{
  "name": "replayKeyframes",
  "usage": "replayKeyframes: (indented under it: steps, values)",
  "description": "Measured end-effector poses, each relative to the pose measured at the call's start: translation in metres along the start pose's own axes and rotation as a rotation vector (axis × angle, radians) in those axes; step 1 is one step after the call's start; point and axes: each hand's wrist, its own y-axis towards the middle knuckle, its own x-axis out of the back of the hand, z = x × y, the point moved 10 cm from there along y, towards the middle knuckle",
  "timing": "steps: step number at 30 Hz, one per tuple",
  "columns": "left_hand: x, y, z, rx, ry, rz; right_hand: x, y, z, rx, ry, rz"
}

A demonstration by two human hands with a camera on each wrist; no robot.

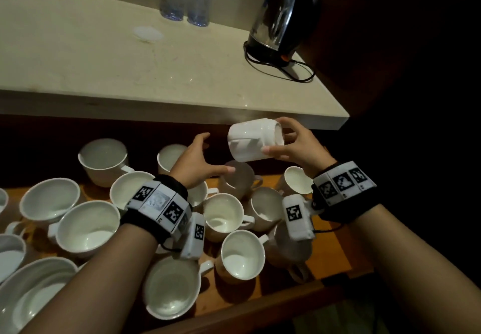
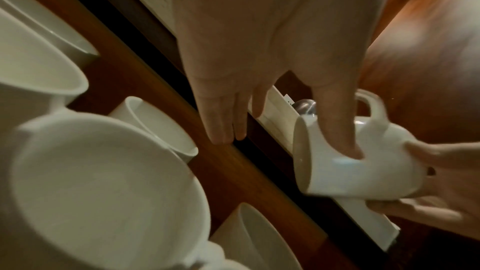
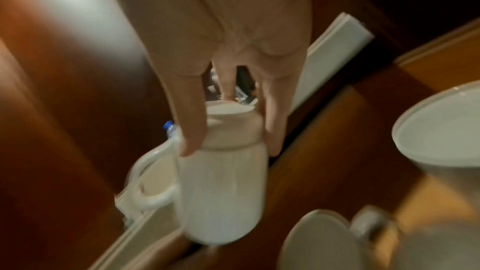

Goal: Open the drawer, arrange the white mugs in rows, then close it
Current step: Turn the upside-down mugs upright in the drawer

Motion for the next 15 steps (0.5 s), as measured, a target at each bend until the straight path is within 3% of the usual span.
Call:
replayKeyframes:
  steps: [4,8,12,15]
  values:
    - [-0.017,-0.006,-0.018,-0.074,-0.306,0.121,-0.023,-0.021,0.002,-0.057,0.398,0.231]
    - [-0.009,-0.011,-0.035,-0.164,-0.468,0.056,-0.039,-0.030,-0.007,-0.091,0.553,0.341]
    - [-0.004,-0.011,-0.037,-0.209,-0.444,0.010,-0.043,-0.031,-0.013,-0.053,0.339,0.392]
    - [-0.007,-0.011,-0.039,-0.256,-0.243,-0.011,-0.049,-0.040,0.001,0.041,0.185,0.457]
